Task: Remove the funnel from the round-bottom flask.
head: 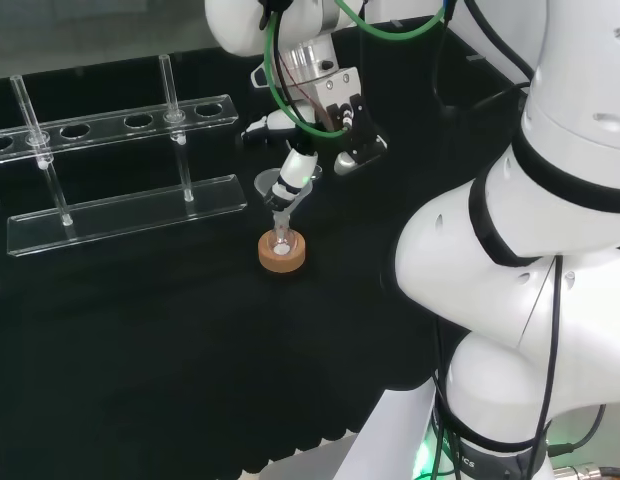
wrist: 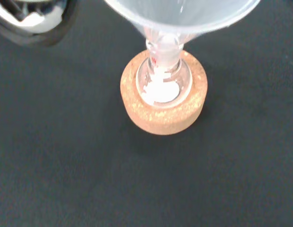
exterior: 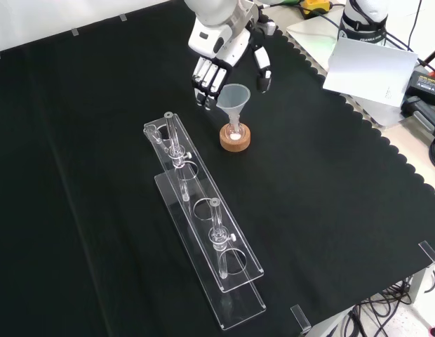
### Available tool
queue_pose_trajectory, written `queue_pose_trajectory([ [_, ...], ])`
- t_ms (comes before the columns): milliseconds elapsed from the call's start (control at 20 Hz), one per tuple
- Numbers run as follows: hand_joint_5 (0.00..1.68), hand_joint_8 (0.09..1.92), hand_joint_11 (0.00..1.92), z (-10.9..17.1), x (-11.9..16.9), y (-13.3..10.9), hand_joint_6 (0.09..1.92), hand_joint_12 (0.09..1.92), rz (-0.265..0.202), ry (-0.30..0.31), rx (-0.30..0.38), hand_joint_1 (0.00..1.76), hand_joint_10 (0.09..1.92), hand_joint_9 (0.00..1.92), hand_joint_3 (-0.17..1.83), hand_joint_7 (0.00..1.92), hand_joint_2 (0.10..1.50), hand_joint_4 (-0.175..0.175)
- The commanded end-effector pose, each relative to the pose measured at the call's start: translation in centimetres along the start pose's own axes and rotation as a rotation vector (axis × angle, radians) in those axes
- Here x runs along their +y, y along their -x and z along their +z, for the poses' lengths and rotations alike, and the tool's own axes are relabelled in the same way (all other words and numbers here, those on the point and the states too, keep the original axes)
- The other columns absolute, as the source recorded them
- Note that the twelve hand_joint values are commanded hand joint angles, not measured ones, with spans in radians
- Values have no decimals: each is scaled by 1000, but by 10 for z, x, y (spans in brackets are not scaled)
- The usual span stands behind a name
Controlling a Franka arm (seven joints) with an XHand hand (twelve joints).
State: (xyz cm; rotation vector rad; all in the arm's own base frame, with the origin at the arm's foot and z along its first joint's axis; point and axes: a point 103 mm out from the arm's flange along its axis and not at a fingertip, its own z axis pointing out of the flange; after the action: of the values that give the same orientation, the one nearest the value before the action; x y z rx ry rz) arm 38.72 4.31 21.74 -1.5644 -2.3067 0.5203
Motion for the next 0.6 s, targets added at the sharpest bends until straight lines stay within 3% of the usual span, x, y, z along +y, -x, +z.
queue_pose_trajectory([
  [50, 191, 418, 242, 24, 11, 8, 87, 1554, 20, -40, -13, 738, 891, 51, 497, 0, 525, 72],
  [600, 213, 485, 275, 29, 15, 2, 87, 1543, 7, -46, -18, 742, 886, 99, 495, 0, 529, 71],
])
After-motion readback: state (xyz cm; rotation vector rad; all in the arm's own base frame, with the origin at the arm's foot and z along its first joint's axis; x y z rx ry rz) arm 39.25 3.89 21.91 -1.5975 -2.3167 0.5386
